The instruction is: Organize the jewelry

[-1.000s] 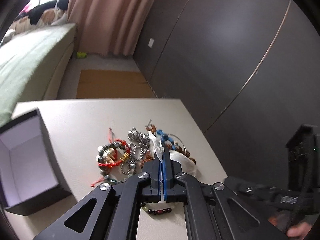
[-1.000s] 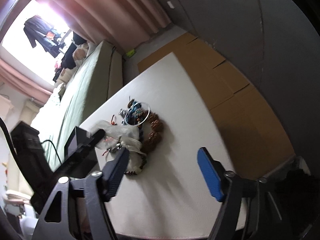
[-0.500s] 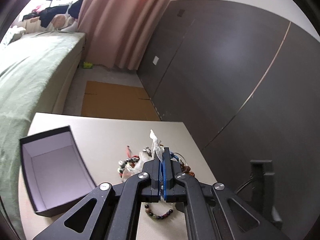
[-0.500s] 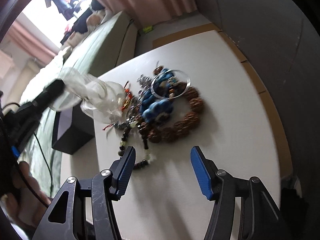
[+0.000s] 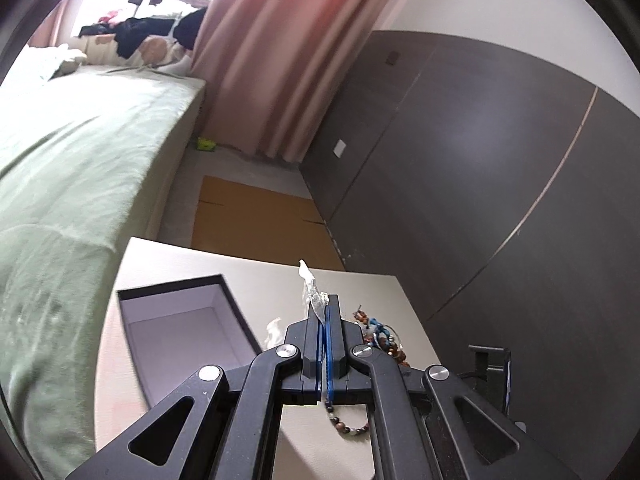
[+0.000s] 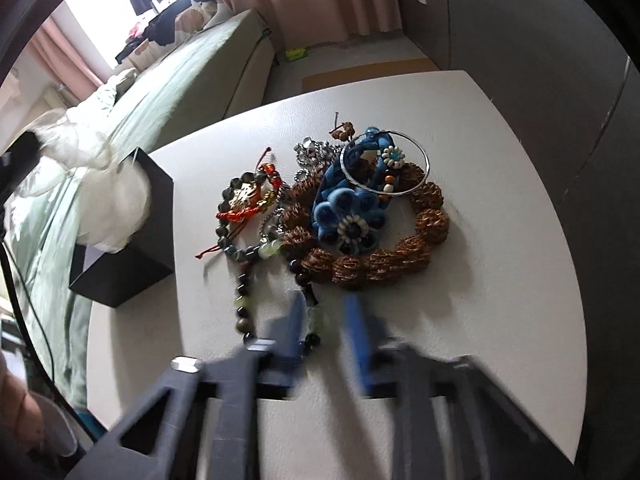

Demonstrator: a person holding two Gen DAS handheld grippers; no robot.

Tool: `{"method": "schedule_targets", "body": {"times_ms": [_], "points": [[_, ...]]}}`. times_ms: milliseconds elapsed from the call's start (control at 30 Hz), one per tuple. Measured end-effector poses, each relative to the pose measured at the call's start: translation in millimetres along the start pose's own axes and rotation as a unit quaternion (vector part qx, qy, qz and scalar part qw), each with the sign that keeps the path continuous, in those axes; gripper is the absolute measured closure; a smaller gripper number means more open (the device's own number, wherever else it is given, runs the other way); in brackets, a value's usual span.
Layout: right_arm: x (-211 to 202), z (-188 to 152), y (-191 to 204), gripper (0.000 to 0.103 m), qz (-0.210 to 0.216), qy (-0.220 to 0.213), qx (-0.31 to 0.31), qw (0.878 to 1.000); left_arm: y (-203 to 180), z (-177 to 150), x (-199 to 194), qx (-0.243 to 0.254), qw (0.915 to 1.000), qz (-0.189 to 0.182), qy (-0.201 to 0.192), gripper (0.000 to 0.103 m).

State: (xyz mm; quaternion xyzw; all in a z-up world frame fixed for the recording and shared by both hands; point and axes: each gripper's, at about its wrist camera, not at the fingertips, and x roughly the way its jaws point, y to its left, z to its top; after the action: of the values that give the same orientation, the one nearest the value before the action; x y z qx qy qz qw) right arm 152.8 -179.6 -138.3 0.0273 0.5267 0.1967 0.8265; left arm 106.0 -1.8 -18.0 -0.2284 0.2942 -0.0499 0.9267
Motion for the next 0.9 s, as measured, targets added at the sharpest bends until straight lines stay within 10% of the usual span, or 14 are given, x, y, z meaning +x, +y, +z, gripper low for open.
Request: {"method": "schedule_targets", "body": {"times_ms": [533, 600, 733, 900], "points": [[-68, 8, 47, 0.094, 0.070, -0.072, -0.024, 0.995, 49, 8, -21, -0.056, 0.9975, 0.038, -0.019, 0.103], [-74, 13, 56, 0.094, 0.073, -0.078, -0.033, 0.994, 54, 10, -19, -0.069, 0.9966, 0.044, -0.006, 0.093], [-83, 28, 75, 0.094, 0.081, -0.092, -0.048, 0.991, 64, 12, -28, -0.084, 0.9950, 0.052, -0.013, 0.029], [-89, 46, 102, 0.094, 0.111, -0.106, -0.064, 0.986, 82, 18, -51, -0.096, 0.9927, 0.063, -0.037, 0.023]]}}
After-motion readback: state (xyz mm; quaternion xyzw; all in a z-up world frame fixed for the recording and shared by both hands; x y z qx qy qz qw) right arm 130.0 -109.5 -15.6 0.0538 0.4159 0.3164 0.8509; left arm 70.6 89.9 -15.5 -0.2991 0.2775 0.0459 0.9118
